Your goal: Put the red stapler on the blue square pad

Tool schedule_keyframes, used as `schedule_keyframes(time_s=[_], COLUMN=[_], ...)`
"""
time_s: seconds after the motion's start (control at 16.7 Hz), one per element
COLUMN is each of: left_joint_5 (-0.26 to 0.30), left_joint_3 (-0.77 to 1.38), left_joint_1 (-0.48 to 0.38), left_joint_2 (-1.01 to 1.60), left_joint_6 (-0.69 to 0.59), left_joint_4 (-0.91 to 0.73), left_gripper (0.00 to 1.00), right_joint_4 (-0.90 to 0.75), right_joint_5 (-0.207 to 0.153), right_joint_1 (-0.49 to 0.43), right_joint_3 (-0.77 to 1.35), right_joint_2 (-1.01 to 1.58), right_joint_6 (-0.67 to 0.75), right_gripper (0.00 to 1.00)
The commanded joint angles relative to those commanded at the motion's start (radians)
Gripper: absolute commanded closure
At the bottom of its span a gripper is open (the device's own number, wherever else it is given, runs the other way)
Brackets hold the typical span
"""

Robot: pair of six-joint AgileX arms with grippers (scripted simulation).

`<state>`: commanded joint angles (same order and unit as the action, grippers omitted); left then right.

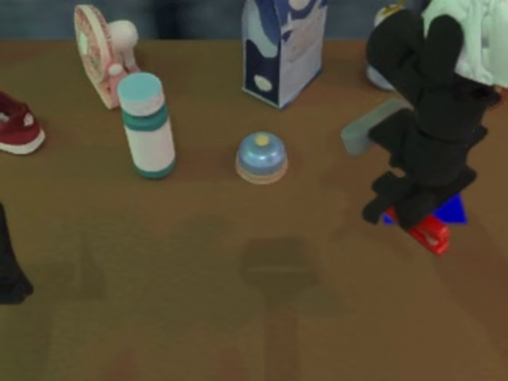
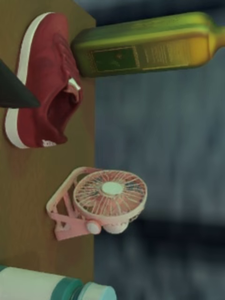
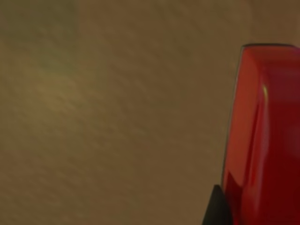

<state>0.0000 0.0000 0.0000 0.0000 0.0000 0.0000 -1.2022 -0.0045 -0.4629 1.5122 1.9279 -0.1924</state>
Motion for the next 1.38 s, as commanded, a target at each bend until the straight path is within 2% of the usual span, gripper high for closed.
schedule_keyframes(time_s=[0.42, 0.66, 0.9, 1.38], left_joint_5=[0.000, 0.000, 0.000, 0.000], left_joint_3=[0.000, 0.000, 0.000, 0.000], left_joint_1=[0.000, 0.000, 0.000, 0.000], left_joint_2=[0.000, 0.000, 0.000, 0.000], left_joint_6=[0.000, 0.000, 0.000, 0.000], left_joint_4=[0.000, 0.000, 0.000, 0.000], left_gripper=[0.00, 0.00, 0.00, 0.00], right_joint_4=[-0.121, -0.155, -0.162, -0.121], right_joint_5=[0.004, 0.005, 0.003, 0.003], right_joint_1=[0.129, 0.191, 0.223, 0.220], right_joint_3=[0.293, 0.421, 0.481, 0.444], right_joint_2=[0.201, 0.264, 0.282, 0.284], right_joint_6=[-0.725, -1.014, -1.135, -1.135], right_gripper=[1.00, 1.00, 1.00, 1.00])
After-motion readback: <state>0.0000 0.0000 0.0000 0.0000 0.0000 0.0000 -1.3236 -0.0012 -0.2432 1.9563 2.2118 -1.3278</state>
